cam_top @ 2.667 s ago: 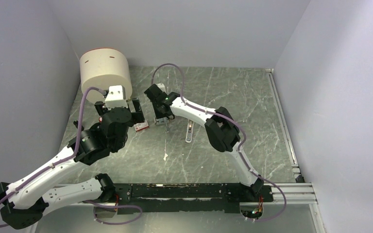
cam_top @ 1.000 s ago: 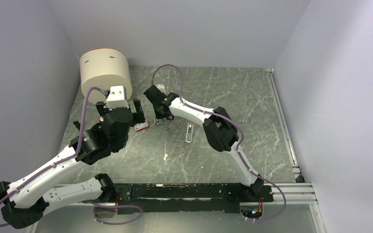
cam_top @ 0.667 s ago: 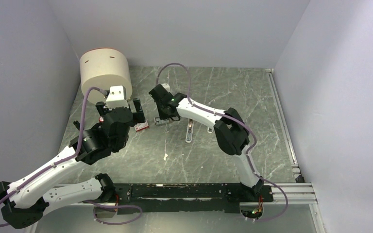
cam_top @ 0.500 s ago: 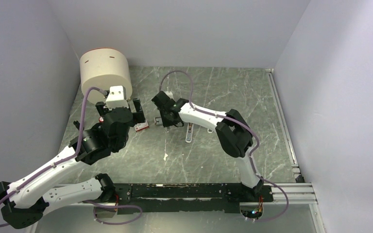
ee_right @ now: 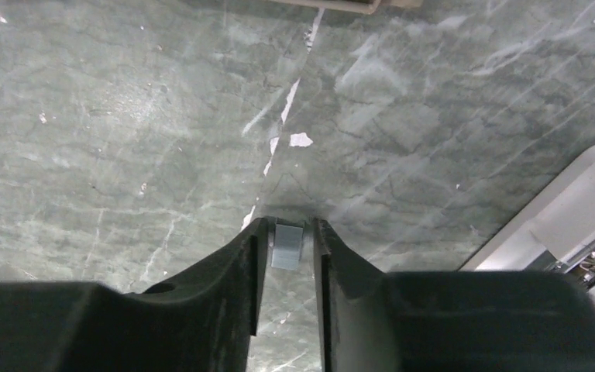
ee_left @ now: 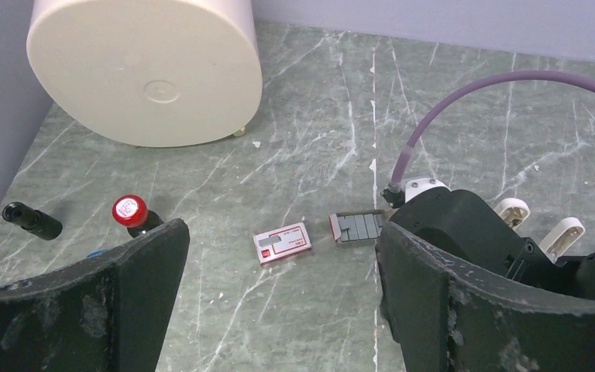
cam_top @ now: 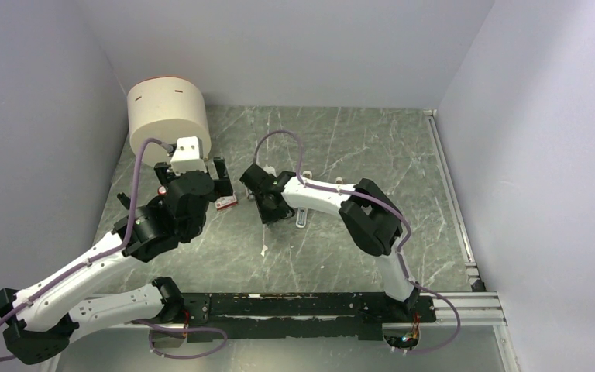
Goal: Load the staples into the stapler
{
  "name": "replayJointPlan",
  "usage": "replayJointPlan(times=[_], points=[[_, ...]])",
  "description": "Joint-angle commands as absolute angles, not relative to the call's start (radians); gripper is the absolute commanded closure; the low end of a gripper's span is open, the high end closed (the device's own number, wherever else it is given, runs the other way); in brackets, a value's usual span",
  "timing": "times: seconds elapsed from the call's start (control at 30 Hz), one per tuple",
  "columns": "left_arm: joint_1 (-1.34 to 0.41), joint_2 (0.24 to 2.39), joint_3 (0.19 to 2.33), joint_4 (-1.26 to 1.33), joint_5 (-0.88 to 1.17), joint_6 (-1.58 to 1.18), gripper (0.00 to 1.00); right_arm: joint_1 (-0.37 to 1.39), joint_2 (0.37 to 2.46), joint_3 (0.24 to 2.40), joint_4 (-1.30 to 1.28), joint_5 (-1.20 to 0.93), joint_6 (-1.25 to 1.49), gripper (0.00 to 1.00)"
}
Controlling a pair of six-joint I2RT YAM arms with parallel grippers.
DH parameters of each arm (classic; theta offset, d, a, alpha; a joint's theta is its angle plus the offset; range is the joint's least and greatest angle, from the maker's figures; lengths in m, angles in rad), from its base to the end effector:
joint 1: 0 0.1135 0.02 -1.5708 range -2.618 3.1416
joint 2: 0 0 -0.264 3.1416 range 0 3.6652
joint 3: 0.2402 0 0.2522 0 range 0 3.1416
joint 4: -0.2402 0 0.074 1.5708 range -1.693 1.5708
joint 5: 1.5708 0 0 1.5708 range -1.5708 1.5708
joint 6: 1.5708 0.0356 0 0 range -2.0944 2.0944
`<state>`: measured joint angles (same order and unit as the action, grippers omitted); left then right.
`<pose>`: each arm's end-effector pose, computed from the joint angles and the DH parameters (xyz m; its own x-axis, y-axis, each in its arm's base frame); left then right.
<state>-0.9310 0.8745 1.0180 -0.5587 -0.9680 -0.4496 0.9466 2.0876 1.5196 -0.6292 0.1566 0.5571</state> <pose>0.1254 -0.1194 0.3725 -0.2190 -0.1185 -0.9685 -0.1003 0.9901 -0.0984 0.2553 0.3449 0.1602 -0.8680 -0.3116 -0.3866 -0.3644 0.9286 0.0697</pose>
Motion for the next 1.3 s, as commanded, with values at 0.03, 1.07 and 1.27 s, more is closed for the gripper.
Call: replayJointPlan(times=[0.03, 1.07, 1.27], points=[[-0.926, 0.854, 1.015, -0.554, -0.977, -0.459, 0.03, 0.947, 2.112, 1.556, -0.718, 0.172, 0.556, 0.63], [-0.926, 0.836, 1.012, -0.557, -0.974, -0.457, 0.03, 0.951, 2.172, 1.631, -0.768, 0.232, 0.609, 0.80], [-0.927, 0.838, 1.009, -0.550, -0.969, -0.456, 0.03, 0.950, 2.069, 1.568, -0.691, 0.297, 0.636, 0.80]])
